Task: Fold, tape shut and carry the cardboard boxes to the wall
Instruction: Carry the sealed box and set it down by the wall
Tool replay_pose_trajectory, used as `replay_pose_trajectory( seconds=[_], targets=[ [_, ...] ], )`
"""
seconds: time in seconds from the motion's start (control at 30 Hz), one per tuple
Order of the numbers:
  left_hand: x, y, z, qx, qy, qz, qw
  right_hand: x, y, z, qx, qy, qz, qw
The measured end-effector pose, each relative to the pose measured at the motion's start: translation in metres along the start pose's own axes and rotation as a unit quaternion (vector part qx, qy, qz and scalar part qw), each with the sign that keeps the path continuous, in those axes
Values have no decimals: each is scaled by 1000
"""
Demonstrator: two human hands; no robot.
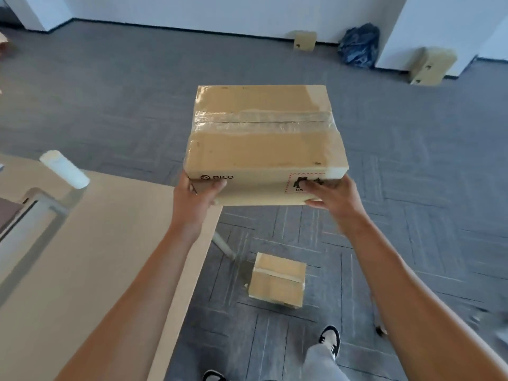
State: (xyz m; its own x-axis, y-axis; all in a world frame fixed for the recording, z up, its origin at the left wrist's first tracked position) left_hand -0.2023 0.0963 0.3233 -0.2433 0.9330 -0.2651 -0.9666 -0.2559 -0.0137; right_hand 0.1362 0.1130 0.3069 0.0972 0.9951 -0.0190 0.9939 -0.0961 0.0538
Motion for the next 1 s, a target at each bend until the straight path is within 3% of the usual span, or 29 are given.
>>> replay_pose_trajectory(
  seconds=[0.27, 0.47, 0.73, 1.0],
  targets=[
    [25, -234, 6, 27, -7, -37, 999, 75, 204, 15, -1, 15, 43, 999],
    [59, -367, 16, 38, 1, -59, 998, 132, 318, 21, 1, -1, 76, 997],
    [161, -495, 30, 39, -2, -89, 995, 256, 400, 34, 1, 7, 95, 995],
    [340, -606, 79, 21, -4, -100, 995, 471, 432, 25, -10, 12, 117, 993]
  ],
)
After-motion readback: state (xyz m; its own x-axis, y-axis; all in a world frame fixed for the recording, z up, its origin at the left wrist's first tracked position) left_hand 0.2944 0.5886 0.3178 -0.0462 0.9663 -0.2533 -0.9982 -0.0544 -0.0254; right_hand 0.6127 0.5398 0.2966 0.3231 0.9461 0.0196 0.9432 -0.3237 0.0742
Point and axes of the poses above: each hand's wrist, its own x-axis towards the middle knuckle, its own y-axis out of the back of the hand, z = x × y, the point moved 8 cm from there along x, towards the middle knuckle, and after that the axes turned 9 degrees about y, right-handed, at the moved point
